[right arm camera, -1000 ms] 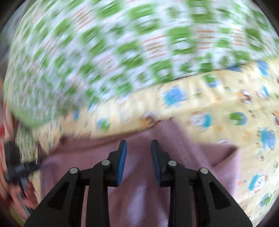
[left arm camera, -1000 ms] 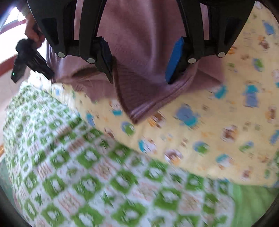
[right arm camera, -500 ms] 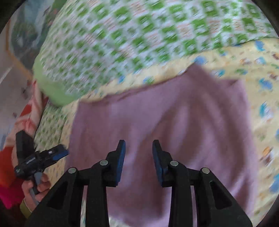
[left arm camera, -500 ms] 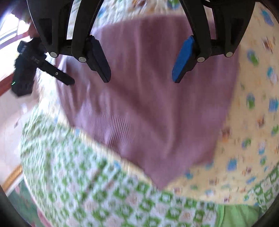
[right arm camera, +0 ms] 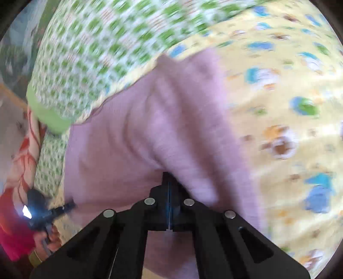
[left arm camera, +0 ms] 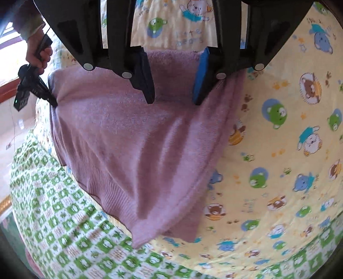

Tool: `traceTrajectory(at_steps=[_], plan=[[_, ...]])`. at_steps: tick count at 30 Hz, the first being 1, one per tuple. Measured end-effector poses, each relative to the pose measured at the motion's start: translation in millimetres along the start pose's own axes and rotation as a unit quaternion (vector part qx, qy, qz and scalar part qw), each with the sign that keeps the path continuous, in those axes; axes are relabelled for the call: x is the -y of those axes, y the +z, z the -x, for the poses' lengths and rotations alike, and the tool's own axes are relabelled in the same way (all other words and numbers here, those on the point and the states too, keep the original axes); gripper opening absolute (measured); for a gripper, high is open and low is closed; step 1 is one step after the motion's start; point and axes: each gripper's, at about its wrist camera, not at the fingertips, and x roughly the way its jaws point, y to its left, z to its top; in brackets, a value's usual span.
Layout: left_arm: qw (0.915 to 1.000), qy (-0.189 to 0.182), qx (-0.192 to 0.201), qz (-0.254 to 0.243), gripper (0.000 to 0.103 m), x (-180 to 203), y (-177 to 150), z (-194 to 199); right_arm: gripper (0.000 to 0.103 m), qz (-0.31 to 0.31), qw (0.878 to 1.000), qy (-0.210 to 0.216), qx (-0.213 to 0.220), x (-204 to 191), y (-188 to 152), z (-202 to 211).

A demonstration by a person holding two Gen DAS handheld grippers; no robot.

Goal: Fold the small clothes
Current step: 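Lower the folded edge onto the sweater and open both grippers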

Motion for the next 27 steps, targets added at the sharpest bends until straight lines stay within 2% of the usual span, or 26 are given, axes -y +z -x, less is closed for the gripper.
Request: traceTrajectory(at_steps=[1,2,4,5,7,9,11,13,15,18,20,21,22,23,25,26,27], plan=[[1.0,0.004,0.0,0.007,0.038,-2,0,4,0.0,0.013,0.999,-0.036,0.01,0,2,7],[0.9999,0.007,-0.001,0.013,0.039,-2,0,8,0.0,0.009,0.999,-0.046,0.017,3,3,13],[0.9995,0.011,0.002,0.03,0.049,-3,-4,19,0.003,-0.017,0.999,-0.038,0.018,9,2,26],[0.9993,0.01,0.004,0.036,0.05,-3,-7,25,0.004,-0.02,0.999,-0.044,0.017,8,1,31],[0.9989,0.011,0.004,0.046,0.06,-4,-12,35,0.004,-0.007,0.999,-0.049,0.013,-3,-7,38],[0.997,0.031,0.002,0.071,0.07,-7,-20,43,0.006,0.01,0.999,-0.04,0.008,-14,-15,48],[0.9948,0.03,-0.007,0.097,0.071,-13,-26,44,0.009,0.028,0.999,-0.042,0.008,-25,-24,59],[0.9905,0.01,-0.021,0.136,0.071,-24,-31,39,0.015,0.032,0.999,-0.037,0.01,-35,-35,67],[0.9856,0.001,-0.029,0.167,0.071,-31,-29,30,0.026,0.029,0.999,-0.023,0.004,-40,-43,69],[0.981,-0.009,-0.019,0.193,0.065,-37,-21,21,0.033,0.037,0.999,-0.01,-0.018,-43,-50,59],[0.9785,-0.015,-0.008,0.206,0.046,-41,-13,17,0.033,0.02,0.999,-0.01,-0.032,-37,-50,51],[0.9774,-0.019,-0.006,0.21,0.024,-44,-11,16,0.033,0.007,0.999,-0.012,-0.035,-31,-50,49],[0.9758,-0.029,-0.004,0.217,0.017,-48,-9,14,0.033,-0.007,0.999,-0.028,-0.038,-23,-50,47],[0.9752,-0.034,0.003,0.219,0.015,-50,-8,15,0.03,-0.017,0.998,-0.037,-0.038,-17,-49,47],[0.9767,-0.039,0.015,0.211,0.012,-48,-7,21,0.015,-0.032,0.998,-0.032,-0.033,-7,-51,51],[0.9785,-0.047,0.028,0.199,0.012,-44,-6,31,0.0,-0.03,0.998,-0.042,-0.036,-6,-51,52],[0.9799,-0.052,0.038,0.189,0.012,-40,-5,37,0.0,-0.022,0.997,-0.059,-0.042,-5,-51,54]])
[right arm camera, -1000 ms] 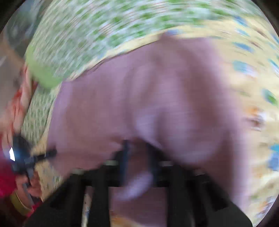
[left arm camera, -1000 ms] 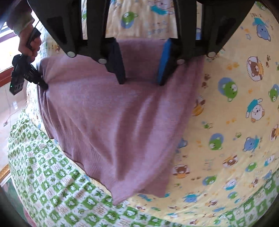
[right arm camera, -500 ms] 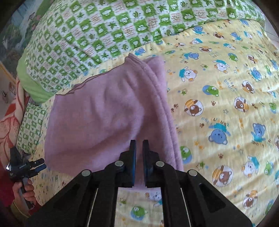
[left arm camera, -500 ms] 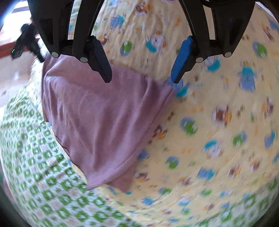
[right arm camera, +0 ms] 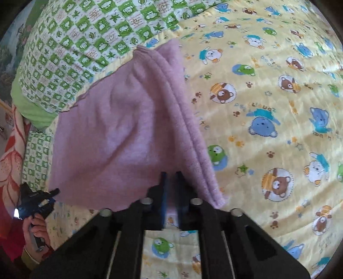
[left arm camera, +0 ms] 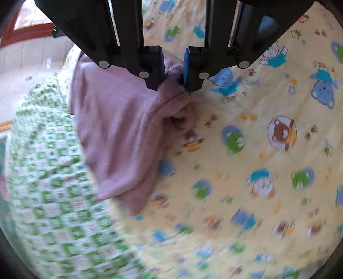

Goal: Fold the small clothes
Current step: 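Lower the folded edge onto the sweater and open both grippers, then grasp the folded sweater's edge with the left gripper while the right gripper grasps the other edge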

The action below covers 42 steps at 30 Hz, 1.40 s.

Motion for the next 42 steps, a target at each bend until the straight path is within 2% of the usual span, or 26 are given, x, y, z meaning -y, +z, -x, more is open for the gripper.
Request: traceTrajectory(at_steps=[3,4,6,7,8,10,15,16,17,19,20,21,26,27,28,29,30,31,33,35,38,40,42], plan=[[0.9993,-0.007,0.019,-0.03,0.014,8,-1,19,0.0,0.01,1.0,-0.006,0.004,2,1,11],[0.9997,-0.003,0.01,-0.023,0.019,3,0,17,0.0,0.018,1.0,-0.009,0.003,0,1,13],[0.9994,0.032,-0.011,0.004,0.024,-16,-1,12,0.0,0.025,1.0,-0.012,-0.001,-2,0,14],[0.999,0.035,-0.017,0.021,0.026,-25,-2,11,0.0,0.025,1.0,-0.012,-0.004,-3,0,13],[0.9987,0.023,-0.02,0.04,0.03,-33,-4,12,0.0,0.023,1.0,-0.014,-0.007,-3,0,12],[0.998,0.014,-0.024,0.058,0.054,-41,-11,15,0.0,0.017,1.0,-0.02,-0.006,-5,2,13],[0.9968,0.007,-0.041,0.069,0.073,-32,-24,5,0.003,0.049,0.999,-0.006,0.017,-34,6,27],[0.9964,0.004,-0.042,0.073,0.074,-28,-26,0,0.004,0.053,0.998,-0.001,0.019,-40,7,27],[0.9961,0.007,-0.043,0.076,0.075,-23,-27,-7,0.008,0.055,0.998,0.007,0.019,-47,9,27],[0.9959,0.014,-0.037,0.081,0.08,-15,-27,-17,0.025,0.057,0.998,0.019,0.015,-59,13,24],[0.9959,0.017,-0.03,0.084,0.081,-13,-26,-20,0.04,0.06,0.998,0.026,0.016,-66,15,22],[0.9957,0.021,-0.021,0.087,0.081,-9,-24,-24,0.048,0.062,0.997,0.03,0.018,-72,16,21],[0.9947,0.052,0.013,0.088,0.081,8,-13,-39,0.048,0.076,0.996,0.047,0.01,-101,21,8],[0.9945,0.056,0.019,0.086,0.08,11,-11,-40,0.048,0.077,0.996,0.05,0.006,-105,21,5],[0.9951,0.057,0.025,0.077,0.067,15,-9,-43,0.048,0.079,0.995,0.053,0.003,-107,21,2],[0.9963,0.054,0.027,0.062,0.053,20,-7,-46,0.048,0.079,0.995,0.056,0.0,-109,21,0],[0.9971,0.05,0.021,0.052,0.025,23,-6,-48,0.048,0.08,0.995,0.057,-0.003,-110,22,-2],[0.9978,0.049,0.016,0.042,0.021,25,-6,-50,0.048,0.08,0.995,0.058,-0.005,-112,23,-5],[0.9971,0.067,0.03,0.017,0.016,35,-7,-45,0.048,0.079,0.995,0.061,-0.009,-112,26,-8],[0.996,0.078,0.043,-0.013,0.014,51,-9,-38,0.048,0.076,0.995,0.062,-0.01,-110,29,-11],[0.9933,0.055,0.062,-0.081,0.011,91,-18,-25,0.048,0.071,0.995,0.065,-0.007,-107,37,-11],[0.9864,0.028,0.065,-0.148,0.009,129,-29,-20,0.048,0.064,0.996,0.069,-0.003,-103,44,-10],[0.9755,0.0,0.067,-0.209,0.007,162,-45,-18,0.048,0.059,0.995,0.076,0.001,-101,52,-10]])
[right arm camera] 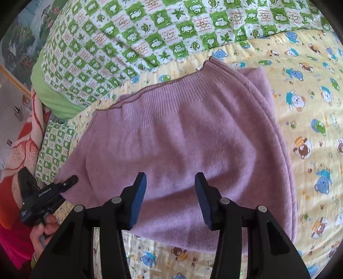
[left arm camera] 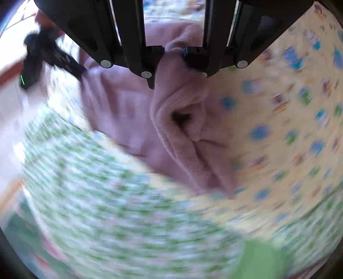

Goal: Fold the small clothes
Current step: 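Grasp the folded sweater's edge with the left gripper while the right gripper grasps the other edge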

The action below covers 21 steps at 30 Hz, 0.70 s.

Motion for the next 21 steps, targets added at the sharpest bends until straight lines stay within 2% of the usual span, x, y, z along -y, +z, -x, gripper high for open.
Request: traceTrajectory(at_steps=[2,4,7,10,13,15,16,21], plan=[[0.9982,-0.025,-0.002,-0.055,0.007,34,-7,-5,0.048,-0.008,1.0,0.012,0.004,4,11,-1],[0.9945,-0.042,-0.027,-0.092,0.007,58,-21,-23,0.048,-0.016,0.999,0.029,0.004,8,21,-4],[0.9903,-0.033,-0.072,-0.114,0.007,68,-43,-57,0.048,-0.016,0.999,0.047,-0.001,9,37,-13],[0.9898,-0.025,-0.096,-0.102,0.006,59,-54,-75,0.048,-0.015,0.997,0.07,-0.025,6,49,-29],[0.9912,-0.036,-0.092,-0.088,0.006,52,-50,-70,0.049,-0.002,0.995,0.091,-0.049,-3,57,-48],[0.9916,-0.041,-0.09,-0.083,0.006,50,-49,-68,0.058,0.006,0.991,0.113,-0.069,-12,62,-65],[0.9916,-0.044,-0.092,-0.08,0.006,48,-49,-67,0.059,0.009,0.99,0.121,-0.077,-16,64,-74],[0.9914,-0.045,-0.098,-0.074,0.006,46,-53,-63,0.06,0.003,0.981,0.161,-0.105,-37,78,-119]])
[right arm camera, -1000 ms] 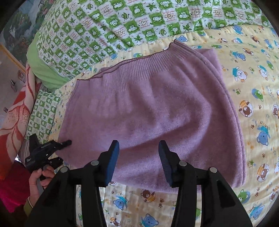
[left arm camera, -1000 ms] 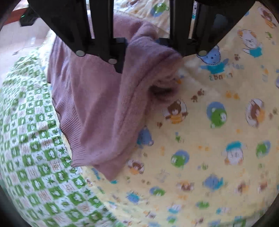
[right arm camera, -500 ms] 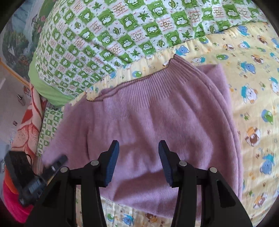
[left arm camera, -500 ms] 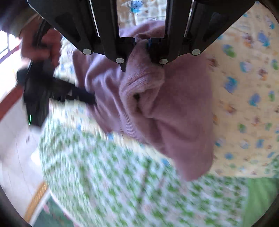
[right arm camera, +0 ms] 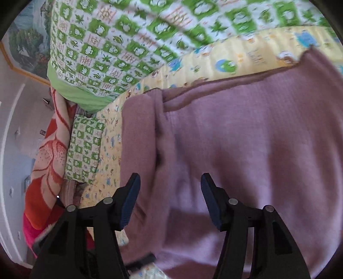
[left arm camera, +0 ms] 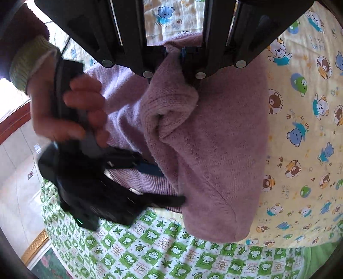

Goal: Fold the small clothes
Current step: 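Grasp the folded sweater's edge with the left gripper while the right gripper grasps the other edge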

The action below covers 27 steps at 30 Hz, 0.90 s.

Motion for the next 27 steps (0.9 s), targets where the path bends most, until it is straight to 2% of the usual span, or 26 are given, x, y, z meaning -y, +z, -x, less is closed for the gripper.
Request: traceTrajectory(at_steps=[6,7,9,12,17,19,23,27], plan=[[0.9999,0.008,0.005,-0.012,0.007,3,-1,3,0.059,0.017,1.0,0.016,-0.012,-22,31,-39],[0.9998,0.011,0.006,-0.016,0.007,4,-2,3,0.057,0.021,1.0,0.015,-0.014,-25,35,-44],[0.9998,0.011,0.006,-0.018,0.007,8,2,2,0.022,0.031,0.999,0.007,-0.025,-32,40,-53],[0.9997,0.0,0.007,-0.023,0.007,14,4,8,0.017,0.038,0.999,-0.007,-0.018,-37,41,-49],[0.9979,-0.041,0.006,-0.05,0.007,47,7,14,0.016,0.045,0.999,-0.003,0.03,-42,37,3],[0.9958,-0.066,0.0,-0.064,0.007,66,7,11,0.016,0.054,0.997,-0.01,0.054,-41,34,36],[0.9901,-0.1,-0.023,-0.095,0.007,103,0,-8,0.016,0.058,0.994,-0.034,0.086,-27,27,90],[0.9837,-0.117,-0.055,-0.125,0.007,134,-13,-37,0.016,0.038,0.99,-0.087,0.104,15,11,129]])
